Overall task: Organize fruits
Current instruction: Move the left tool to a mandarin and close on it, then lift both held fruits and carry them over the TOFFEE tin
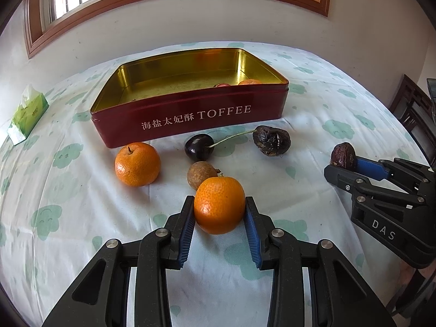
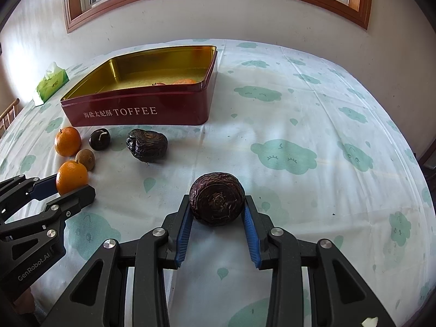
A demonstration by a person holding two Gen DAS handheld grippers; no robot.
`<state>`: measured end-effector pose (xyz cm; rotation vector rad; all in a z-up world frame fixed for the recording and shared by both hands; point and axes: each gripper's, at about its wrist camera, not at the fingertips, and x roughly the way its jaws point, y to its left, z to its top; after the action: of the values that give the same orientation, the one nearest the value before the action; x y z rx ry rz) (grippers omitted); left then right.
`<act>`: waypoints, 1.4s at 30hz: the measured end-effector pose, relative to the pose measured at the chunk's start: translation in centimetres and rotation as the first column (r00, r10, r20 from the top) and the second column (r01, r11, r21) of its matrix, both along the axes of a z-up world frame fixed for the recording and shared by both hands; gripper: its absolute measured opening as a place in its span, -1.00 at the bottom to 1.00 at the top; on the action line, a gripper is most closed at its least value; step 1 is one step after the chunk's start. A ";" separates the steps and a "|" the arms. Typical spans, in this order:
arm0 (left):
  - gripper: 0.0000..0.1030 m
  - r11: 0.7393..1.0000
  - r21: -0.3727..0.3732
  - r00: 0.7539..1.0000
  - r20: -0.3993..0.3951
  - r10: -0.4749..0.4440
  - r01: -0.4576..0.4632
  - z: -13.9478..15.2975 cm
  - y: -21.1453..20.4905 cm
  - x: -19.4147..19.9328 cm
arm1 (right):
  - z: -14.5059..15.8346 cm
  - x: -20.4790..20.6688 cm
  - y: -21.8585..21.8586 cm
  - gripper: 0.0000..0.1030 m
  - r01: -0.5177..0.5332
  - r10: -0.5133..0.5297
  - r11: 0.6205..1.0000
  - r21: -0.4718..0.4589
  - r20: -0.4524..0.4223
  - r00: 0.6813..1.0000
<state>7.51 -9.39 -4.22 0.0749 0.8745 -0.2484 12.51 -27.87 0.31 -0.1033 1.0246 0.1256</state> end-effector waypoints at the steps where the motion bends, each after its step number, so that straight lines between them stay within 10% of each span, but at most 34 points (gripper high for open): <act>1: -0.30 1.000 -0.003 1.000 -0.001 -0.001 0.001 0.0 0.0 0.0 | 0.0 0.0 0.0 -0.36 -0.001 0.001 1.000 -0.001 0.000 1.000; 42: -0.30 0.999 -0.042 0.996 0.082 0.032 -0.029 3.5 3.5 -0.1 | 2.9 0.5 3.2 -0.36 -0.040 0.040 0.999 0.010 0.021 0.999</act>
<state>7.43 -5.92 -0.72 0.0334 0.7872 -0.2327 13.05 -24.70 3.21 -0.1159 1.0016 0.1660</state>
